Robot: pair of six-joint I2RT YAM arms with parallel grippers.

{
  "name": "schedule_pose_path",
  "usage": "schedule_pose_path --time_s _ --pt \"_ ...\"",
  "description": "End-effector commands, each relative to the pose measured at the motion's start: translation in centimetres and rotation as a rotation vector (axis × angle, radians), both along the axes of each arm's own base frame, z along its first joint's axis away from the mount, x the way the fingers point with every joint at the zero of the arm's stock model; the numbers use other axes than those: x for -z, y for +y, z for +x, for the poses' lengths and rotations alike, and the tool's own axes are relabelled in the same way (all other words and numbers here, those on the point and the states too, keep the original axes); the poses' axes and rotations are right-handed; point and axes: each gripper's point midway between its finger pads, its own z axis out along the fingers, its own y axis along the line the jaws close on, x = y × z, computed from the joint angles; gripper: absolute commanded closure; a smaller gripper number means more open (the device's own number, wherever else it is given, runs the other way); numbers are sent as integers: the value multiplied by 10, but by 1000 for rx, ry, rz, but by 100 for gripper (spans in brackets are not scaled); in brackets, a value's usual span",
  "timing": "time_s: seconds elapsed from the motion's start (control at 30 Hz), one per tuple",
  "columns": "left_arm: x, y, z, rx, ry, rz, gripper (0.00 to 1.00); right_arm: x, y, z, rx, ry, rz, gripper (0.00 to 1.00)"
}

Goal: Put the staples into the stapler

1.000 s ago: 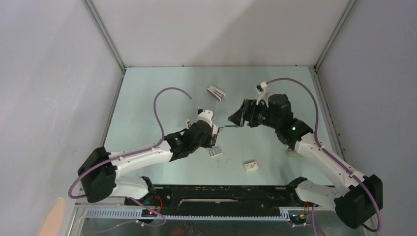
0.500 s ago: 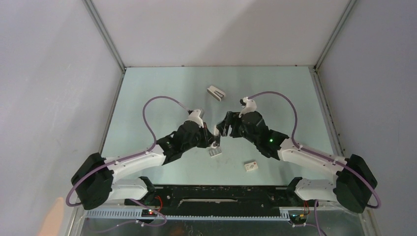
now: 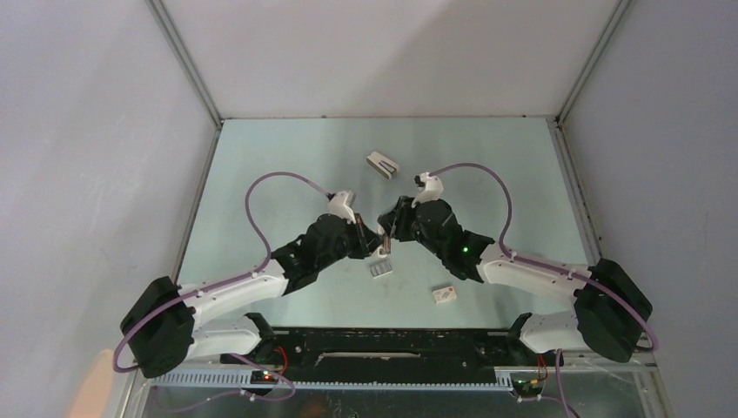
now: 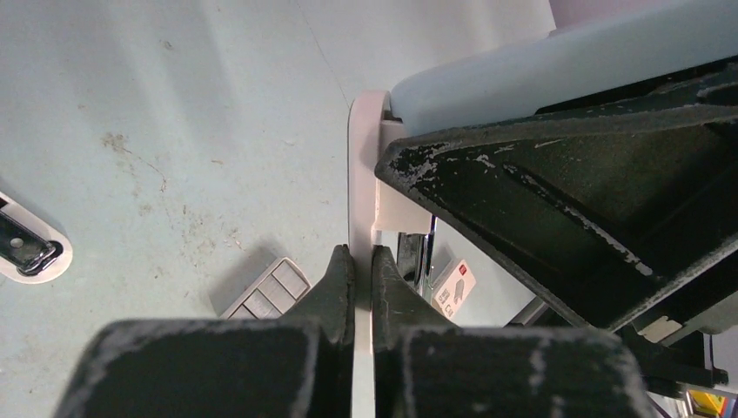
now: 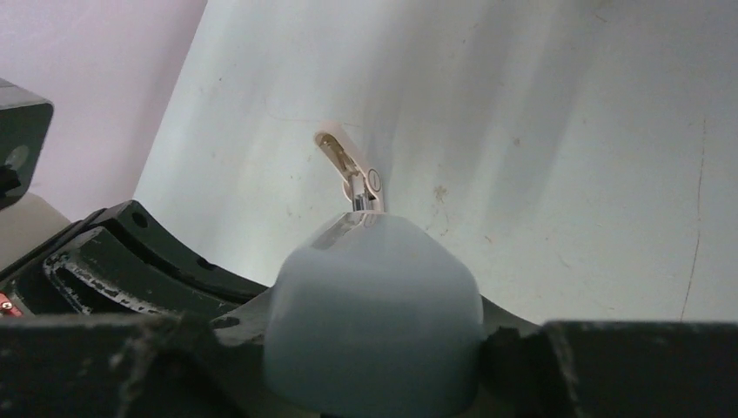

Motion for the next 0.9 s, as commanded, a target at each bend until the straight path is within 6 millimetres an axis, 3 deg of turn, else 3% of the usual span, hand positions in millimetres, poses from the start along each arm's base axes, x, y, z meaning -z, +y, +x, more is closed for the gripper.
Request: schedule_pose_path --time_s 0.0,0.03,0.13,0.3,0.57,0.7,0.87 --pt "-31 -7 6 5 -70 -96 100 -7 6 7 -17 -52 -18 78" --pt "-29 -5 7 -3 -67 -92 98 -8 8 7 -31 -61 -23 80" --pt "-24 2 10 -30 -60 -78 79 -8 13 7 -77 -83 -58 85" --pt "-16 25 13 -92 -67 -12 54 2 16 24 -129 -93 -167 88" --pt "-1 105 10 -322 -115 209 18 33 24 68 -173 -116 -398 91" --pt "-11 146 9 -450 -171 295 8 50 35 83 -206 -127 -488 92" --pt "-15 180 9 -566 -224 368 1 68 45 99 -220 -138 -596 91"
